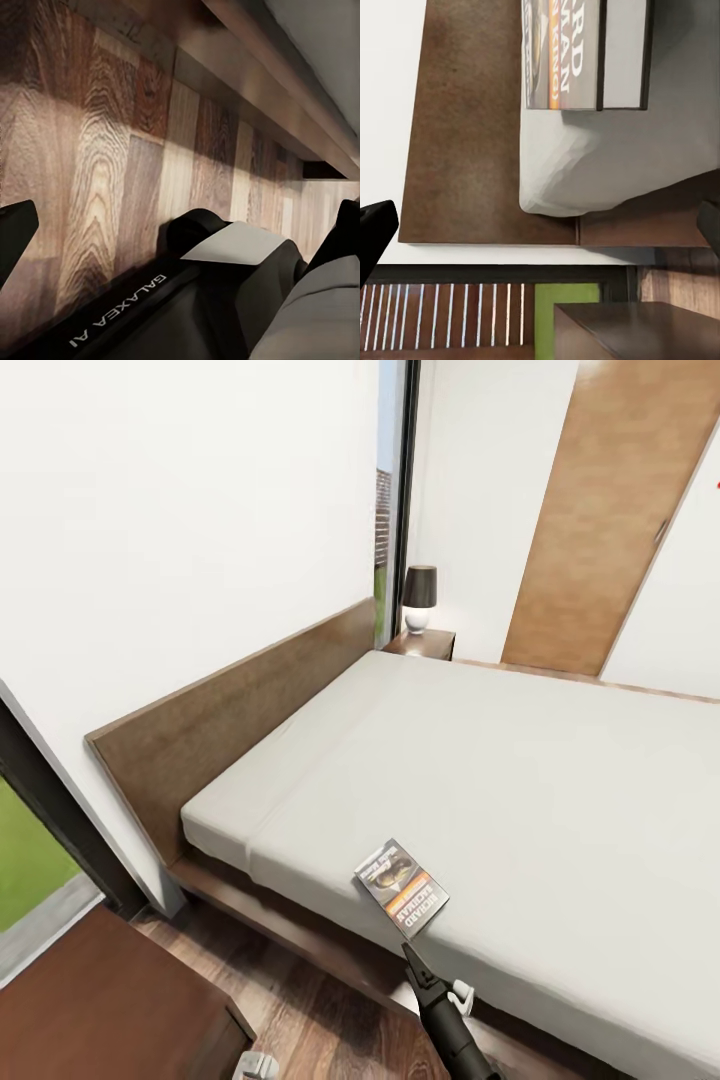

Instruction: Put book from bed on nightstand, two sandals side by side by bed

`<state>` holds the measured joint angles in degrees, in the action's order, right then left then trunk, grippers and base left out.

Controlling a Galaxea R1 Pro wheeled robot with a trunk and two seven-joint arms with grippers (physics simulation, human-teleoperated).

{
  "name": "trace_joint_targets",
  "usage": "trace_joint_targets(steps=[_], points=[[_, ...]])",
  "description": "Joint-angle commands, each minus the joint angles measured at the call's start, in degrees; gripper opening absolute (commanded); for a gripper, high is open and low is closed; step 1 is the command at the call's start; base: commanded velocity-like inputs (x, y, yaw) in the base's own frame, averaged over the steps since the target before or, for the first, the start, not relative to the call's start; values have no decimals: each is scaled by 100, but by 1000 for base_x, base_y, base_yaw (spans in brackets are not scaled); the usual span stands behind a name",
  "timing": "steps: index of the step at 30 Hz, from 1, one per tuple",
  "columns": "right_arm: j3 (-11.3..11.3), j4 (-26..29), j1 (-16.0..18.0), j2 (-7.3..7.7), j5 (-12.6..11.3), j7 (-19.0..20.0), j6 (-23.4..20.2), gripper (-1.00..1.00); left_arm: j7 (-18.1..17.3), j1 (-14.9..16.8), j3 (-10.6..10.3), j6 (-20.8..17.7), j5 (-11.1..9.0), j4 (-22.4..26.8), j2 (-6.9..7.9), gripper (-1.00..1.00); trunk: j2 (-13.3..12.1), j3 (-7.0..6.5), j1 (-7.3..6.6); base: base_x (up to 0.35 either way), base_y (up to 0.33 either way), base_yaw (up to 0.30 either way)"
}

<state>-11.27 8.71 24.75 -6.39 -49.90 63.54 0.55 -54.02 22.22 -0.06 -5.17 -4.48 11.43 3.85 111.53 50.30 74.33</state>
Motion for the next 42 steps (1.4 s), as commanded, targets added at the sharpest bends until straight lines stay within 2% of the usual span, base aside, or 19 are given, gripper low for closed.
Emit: trace_joint_targets(steps=[1, 42], points=[[-42, -3, 3, -3, 33, 18, 6, 100, -21, 2, -3, -54, -44, 0, 1, 100, 2, 5, -1, 0, 0, 0], [-42, -8, 3, -3, 33, 18, -11, 100, -24, 2, -3, -60, -45, 0, 1, 100, 2, 5, -1, 51, -13, 0]])
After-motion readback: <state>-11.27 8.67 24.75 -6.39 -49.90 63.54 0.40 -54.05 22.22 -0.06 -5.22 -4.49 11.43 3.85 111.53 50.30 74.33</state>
